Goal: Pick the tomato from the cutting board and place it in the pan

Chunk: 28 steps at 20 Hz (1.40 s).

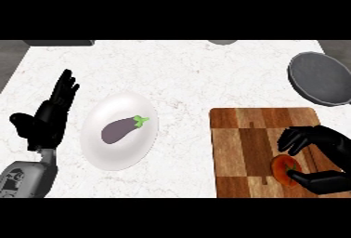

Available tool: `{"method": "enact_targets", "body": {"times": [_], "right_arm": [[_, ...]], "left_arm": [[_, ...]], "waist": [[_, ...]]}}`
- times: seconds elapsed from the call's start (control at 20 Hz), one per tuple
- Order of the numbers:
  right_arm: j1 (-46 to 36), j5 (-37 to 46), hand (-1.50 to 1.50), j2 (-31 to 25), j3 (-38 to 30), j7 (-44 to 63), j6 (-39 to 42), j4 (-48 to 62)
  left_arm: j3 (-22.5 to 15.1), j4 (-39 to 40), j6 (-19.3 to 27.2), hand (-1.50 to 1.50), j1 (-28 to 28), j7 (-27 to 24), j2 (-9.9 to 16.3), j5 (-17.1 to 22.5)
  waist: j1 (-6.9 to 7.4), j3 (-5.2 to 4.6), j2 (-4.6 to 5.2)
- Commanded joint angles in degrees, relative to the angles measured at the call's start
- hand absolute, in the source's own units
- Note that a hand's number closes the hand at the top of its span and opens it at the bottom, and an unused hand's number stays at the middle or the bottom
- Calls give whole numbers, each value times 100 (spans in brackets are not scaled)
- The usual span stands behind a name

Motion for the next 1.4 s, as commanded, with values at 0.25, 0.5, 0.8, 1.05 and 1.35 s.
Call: {"method": "enact_targets", "body": {"times": [0.25,0.5,0.8,1.05,1.35], "right_arm": [[451,388,-150,-1212,-1753,-3118,-116,1383],[568,938,-150,-2343,-1854,-3159,-169,1095],[1031,1232,-150,-2758,-1930,-2619,-468,299],[1451,1098,-150,-2870,-2495,-2137,-618,-699],[1478,1293,-150,-2475,-2128,-1493,-610,-1392]], "left_arm": [[134,-214,22,0,98,206,-44,153],[-53,-70,307,0,-199,361,-310,-90],[173,60,-17,0,-27,42,-187,0],[297,-215,-155,0,-4,353,-121,117],[333,-198,-273,0,-209,603,-96,45]], "waist": [[-41,-8,-48],[-117,-24,-58],[-95,-38,-68],[-120,-40,-82],[-33,-35,-64]]}}
